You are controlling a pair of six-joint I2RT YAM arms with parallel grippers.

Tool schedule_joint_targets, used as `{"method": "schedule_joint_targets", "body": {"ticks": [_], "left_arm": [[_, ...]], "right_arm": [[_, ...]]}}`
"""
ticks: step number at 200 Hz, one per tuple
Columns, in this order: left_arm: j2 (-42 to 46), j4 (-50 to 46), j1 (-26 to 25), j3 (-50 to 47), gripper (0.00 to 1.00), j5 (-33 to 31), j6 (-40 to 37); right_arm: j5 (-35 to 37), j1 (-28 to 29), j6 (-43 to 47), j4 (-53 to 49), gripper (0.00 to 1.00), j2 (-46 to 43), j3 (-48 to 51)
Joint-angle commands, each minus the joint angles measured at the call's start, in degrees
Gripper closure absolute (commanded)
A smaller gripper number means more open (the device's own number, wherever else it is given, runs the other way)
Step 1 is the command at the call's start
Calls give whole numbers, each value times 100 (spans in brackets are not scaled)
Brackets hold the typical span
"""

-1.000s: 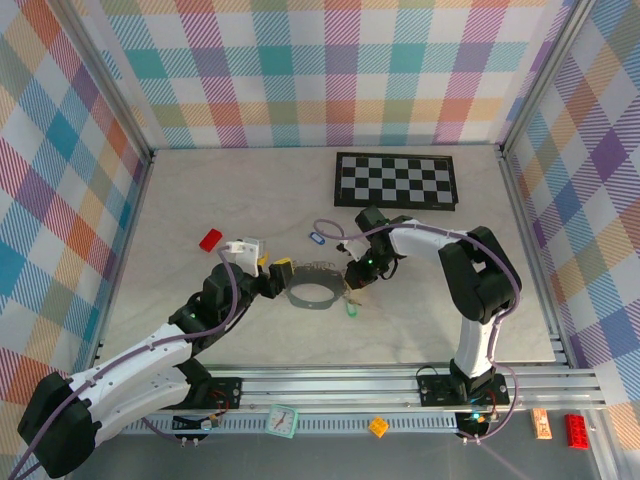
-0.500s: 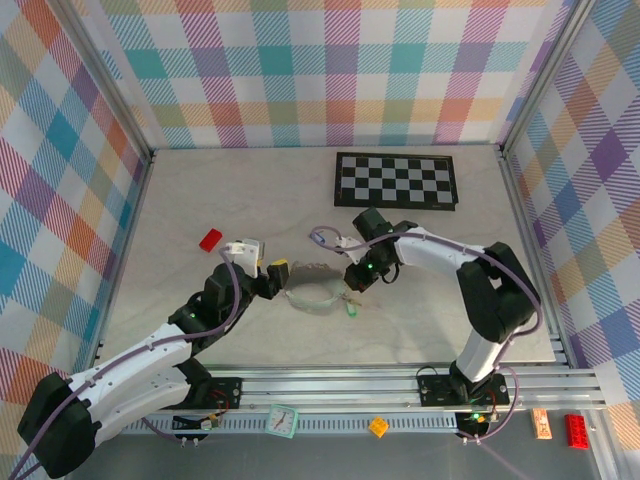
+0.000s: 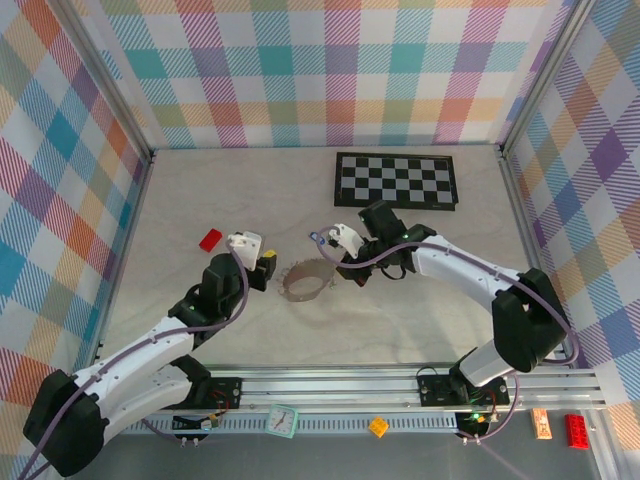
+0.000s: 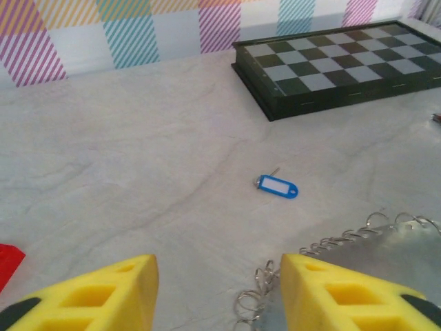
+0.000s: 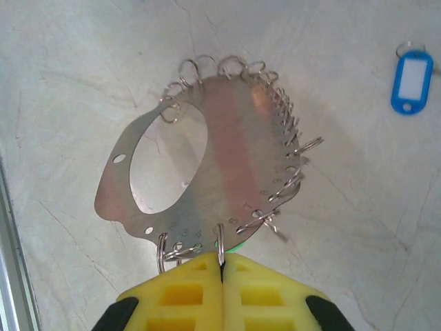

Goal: Put the keys on the keyring

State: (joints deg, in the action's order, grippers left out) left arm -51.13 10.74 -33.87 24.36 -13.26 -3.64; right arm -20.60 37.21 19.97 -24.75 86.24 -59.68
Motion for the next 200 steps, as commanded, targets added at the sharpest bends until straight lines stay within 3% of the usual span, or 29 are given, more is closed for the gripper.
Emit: {"method": "schedule_joint_targets", "body": {"ticks": [1, 37, 57, 105, 200], "left_arm": [[-124, 306, 231, 258, 60, 1026, -387], [-505, 65, 254, 674, 65, 2942, -914], [-693, -105, 249, 806, 68, 3663, -1371], [-962, 192, 257, 813, 69, 4211, -2133], [-1671, -468, 294, 1360, 71, 5418, -3198]], "right_arm": [[-479, 30, 499, 223, 100, -195, -5], [-578, 163, 869, 357, 100, -397, 78], [-550, 274, 977, 372, 100, -470, 101], [-484, 494, 1135, 557, 100, -686, 243], [-464, 662, 1225, 743, 100, -835, 290]]}}
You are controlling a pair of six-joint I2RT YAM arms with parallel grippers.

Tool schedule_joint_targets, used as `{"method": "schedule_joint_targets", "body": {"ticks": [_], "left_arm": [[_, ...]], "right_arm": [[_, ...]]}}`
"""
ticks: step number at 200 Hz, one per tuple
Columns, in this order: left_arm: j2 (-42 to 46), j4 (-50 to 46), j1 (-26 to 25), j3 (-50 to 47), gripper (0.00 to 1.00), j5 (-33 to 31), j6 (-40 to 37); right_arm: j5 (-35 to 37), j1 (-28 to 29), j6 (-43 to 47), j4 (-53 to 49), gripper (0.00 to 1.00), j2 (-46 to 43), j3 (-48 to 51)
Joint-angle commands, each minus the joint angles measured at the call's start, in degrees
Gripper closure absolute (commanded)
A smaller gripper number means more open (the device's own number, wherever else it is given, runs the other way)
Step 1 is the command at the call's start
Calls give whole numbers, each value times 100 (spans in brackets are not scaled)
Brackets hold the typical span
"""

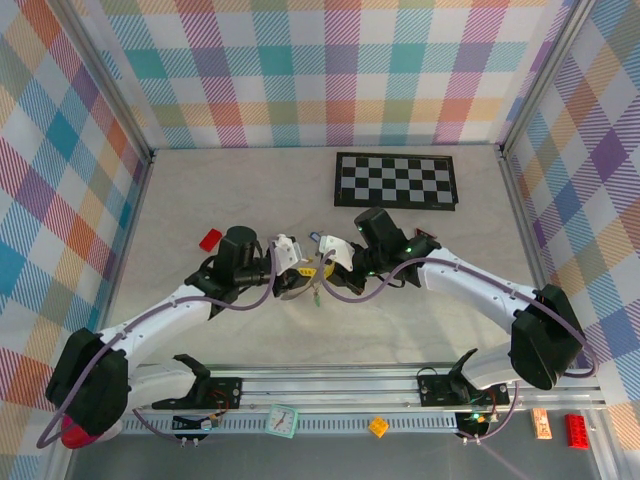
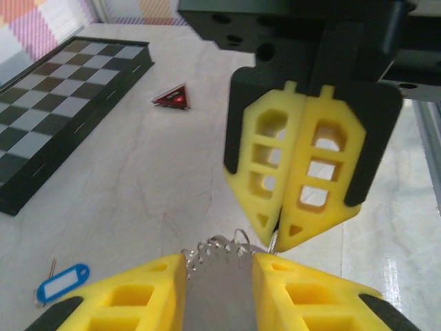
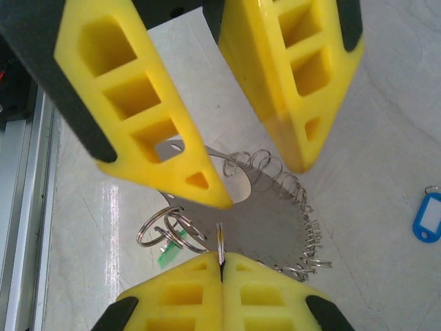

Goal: Put the keys on the keyring

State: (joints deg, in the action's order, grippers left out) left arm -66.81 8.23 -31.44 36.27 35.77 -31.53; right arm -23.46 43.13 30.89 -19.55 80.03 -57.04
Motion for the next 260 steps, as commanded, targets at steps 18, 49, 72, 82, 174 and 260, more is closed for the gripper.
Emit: {"method": "schedule_joint_targets", "body": {"ticks": [18, 49, 72, 82, 174, 260], "left_arm": [[-139, -315, 64, 174, 72, 540, -562], [-173, -243, 111, 108, 75, 750, -676], [-292, -252, 112, 148, 76, 707, -698], [-328, -256, 113, 177, 76, 760, -689], [-253, -603, 136, 266, 76, 874, -855], [200, -650, 253, 21, 72, 790, -645]], "right_arm": [[-210, 78, 136, 231, 100, -241, 24], [-254, 97, 128, 282, 100, -260, 52], [-326, 121, 117, 355, 100, -260, 64], [-312, 147, 113, 385, 100, -260, 70], [164, 238, 106, 537, 100, -272, 117], [36, 235, 103, 759, 100, -392, 338]]}}
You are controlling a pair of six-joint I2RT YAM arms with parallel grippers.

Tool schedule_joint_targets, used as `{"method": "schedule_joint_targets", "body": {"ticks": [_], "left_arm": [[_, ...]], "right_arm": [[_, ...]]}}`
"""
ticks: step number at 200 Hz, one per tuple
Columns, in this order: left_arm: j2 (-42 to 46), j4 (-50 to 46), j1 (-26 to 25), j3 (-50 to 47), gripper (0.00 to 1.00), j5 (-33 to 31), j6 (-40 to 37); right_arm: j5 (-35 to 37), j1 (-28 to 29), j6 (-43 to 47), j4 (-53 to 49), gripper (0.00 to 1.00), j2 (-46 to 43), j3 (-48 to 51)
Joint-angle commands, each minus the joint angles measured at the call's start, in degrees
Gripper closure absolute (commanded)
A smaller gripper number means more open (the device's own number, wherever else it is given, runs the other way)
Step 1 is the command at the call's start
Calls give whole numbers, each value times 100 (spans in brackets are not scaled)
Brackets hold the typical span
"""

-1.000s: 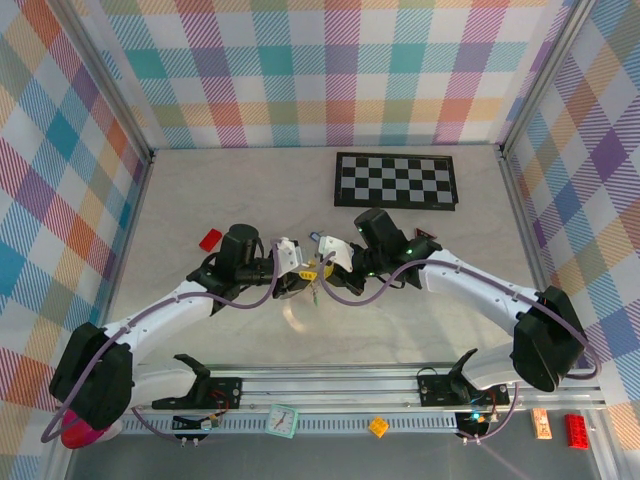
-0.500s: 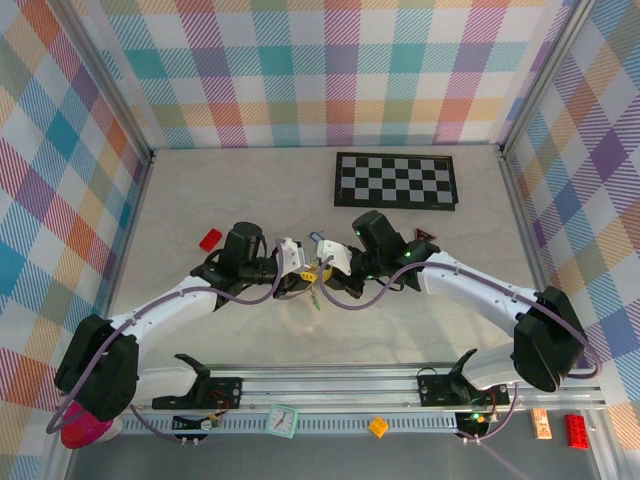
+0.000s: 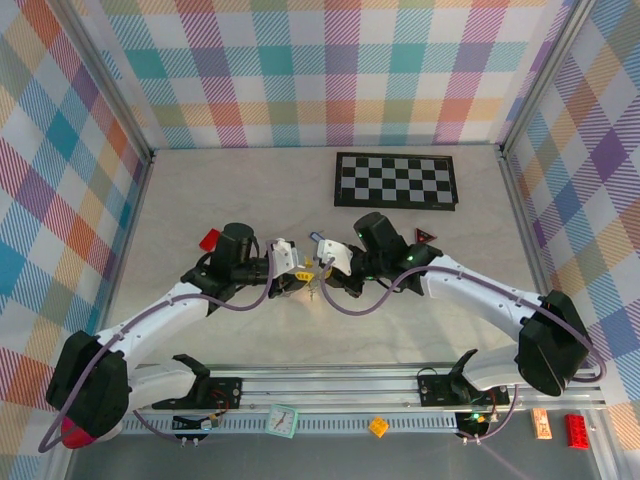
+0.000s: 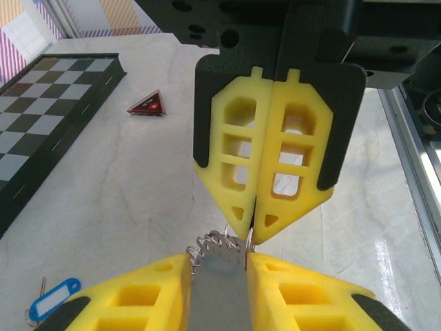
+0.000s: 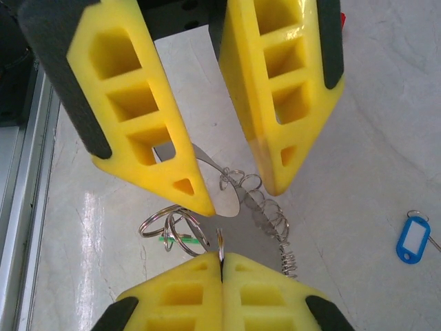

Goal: Put the keys on the keyring

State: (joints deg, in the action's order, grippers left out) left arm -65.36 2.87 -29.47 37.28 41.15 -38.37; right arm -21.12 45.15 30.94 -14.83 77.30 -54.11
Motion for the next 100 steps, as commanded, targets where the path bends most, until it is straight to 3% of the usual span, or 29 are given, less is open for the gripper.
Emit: {"method": "schedule_joint_targets", "body": {"ticks": [1, 100], "left_arm": [[57, -113, 56, -84, 72, 253, 39], [-337, -737, 58, 330, 80, 392, -355]], "right_arm": [[-199, 36, 98, 287, 100, -118, 43], [-413, 63, 84, 386, 100, -112, -28]]}}
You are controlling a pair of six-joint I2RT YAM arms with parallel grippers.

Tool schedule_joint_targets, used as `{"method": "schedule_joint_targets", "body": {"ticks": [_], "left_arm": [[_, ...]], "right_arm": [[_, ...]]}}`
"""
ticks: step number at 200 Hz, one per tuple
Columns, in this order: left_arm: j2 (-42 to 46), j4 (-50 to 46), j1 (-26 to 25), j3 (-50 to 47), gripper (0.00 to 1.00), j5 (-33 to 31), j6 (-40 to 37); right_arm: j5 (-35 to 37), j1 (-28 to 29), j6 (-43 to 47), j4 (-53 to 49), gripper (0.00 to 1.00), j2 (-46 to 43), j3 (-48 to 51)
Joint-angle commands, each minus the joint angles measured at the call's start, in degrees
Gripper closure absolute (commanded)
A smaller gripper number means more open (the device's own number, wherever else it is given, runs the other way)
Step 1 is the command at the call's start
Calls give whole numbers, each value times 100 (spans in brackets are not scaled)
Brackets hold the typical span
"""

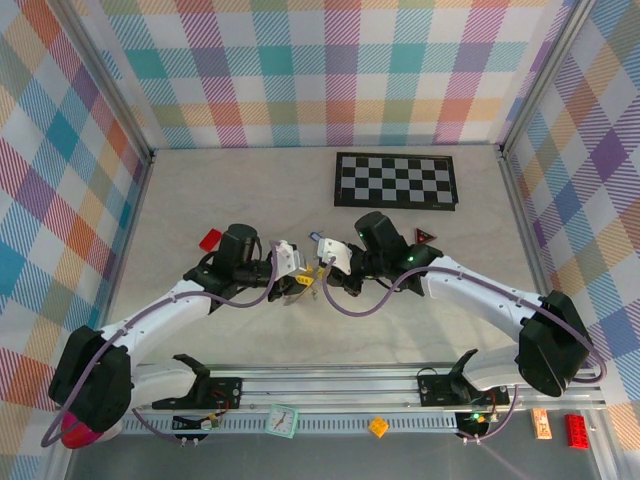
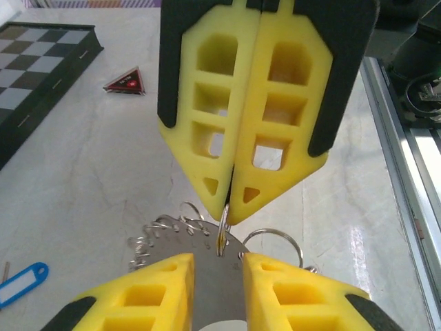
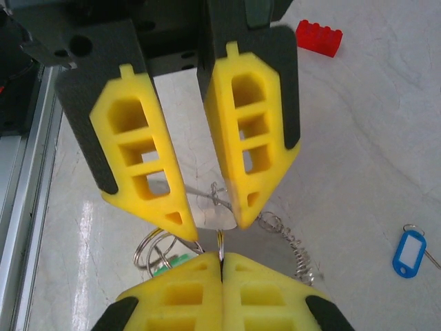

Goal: Put the keys on the keyring

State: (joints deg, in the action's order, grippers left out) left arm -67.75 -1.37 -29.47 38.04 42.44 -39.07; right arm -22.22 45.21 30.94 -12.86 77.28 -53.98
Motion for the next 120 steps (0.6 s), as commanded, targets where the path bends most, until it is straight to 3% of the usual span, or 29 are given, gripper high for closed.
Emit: {"method": "schedule_joint_targets", "body": {"ticks": [1, 120], "left_arm": [[-103, -317, 57, 255, 80, 260, -290], [-11, 418, 38, 122, 90, 537, 120]], "right_arm": [[-307, 57, 82, 193, 100, -109, -42], [-529, 146, -90, 309, 100, 15, -149]]}}
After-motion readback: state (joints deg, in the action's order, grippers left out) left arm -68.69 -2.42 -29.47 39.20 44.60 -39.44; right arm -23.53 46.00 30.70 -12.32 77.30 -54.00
